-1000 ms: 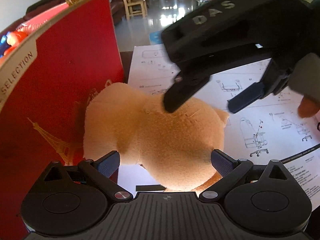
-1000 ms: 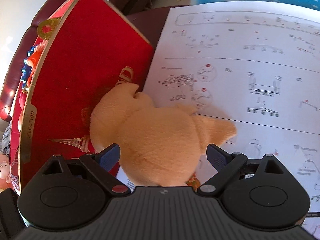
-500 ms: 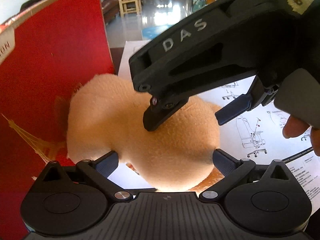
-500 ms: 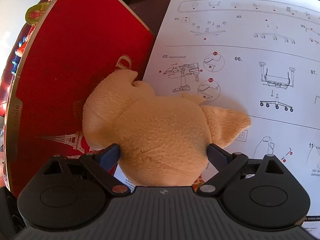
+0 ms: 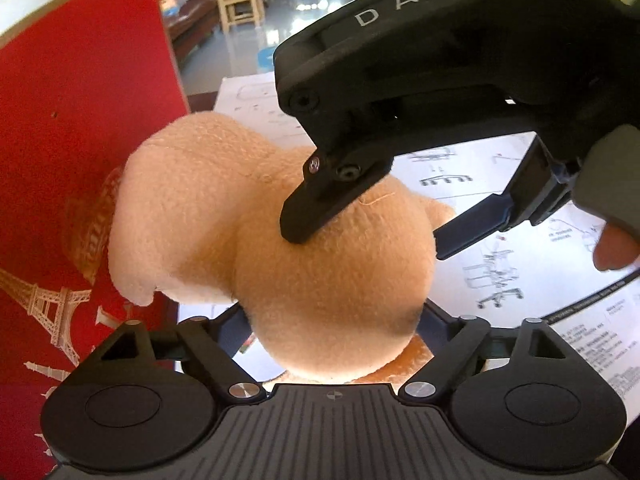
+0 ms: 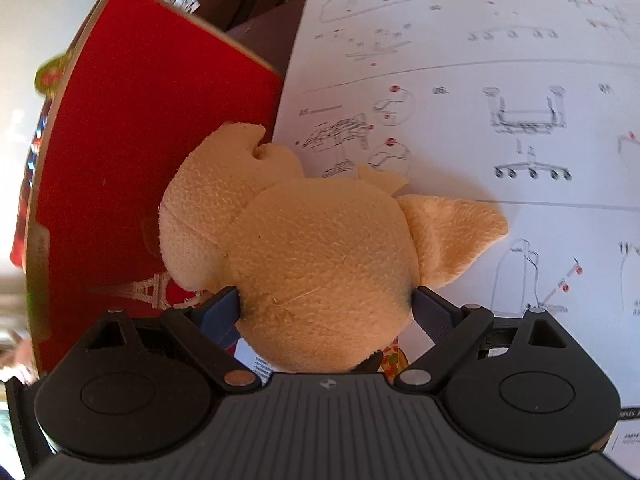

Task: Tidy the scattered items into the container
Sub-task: 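Lower the left tool onto the tan plush dog while the right tool reaches it, then close the right tool on the plush dog's ear and lift it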

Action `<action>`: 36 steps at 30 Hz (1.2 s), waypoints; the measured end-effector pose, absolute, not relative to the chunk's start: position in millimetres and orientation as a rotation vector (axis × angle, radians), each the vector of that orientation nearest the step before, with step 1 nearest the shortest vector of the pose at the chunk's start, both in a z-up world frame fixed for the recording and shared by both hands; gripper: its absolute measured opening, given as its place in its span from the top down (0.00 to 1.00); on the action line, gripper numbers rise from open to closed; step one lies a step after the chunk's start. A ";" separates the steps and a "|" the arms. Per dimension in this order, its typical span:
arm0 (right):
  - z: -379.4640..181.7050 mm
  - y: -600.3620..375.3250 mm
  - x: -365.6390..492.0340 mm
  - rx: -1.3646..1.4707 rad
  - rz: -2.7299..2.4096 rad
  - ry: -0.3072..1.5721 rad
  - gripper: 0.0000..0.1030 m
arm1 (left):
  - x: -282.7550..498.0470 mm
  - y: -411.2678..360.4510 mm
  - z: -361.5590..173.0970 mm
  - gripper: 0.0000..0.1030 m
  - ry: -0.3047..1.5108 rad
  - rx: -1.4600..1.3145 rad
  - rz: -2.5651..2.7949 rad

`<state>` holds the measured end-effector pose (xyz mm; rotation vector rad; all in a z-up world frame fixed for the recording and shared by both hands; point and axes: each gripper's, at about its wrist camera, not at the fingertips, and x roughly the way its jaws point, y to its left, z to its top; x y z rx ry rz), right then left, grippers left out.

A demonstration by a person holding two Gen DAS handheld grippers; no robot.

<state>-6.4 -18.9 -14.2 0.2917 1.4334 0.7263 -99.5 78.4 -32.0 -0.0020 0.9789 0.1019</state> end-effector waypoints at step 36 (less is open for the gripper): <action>18.4 -181.6 -25.9 0.775 0.503 1.147 0.89 | -88.3 68.7 17.2 0.20 0.968 -0.518 -0.164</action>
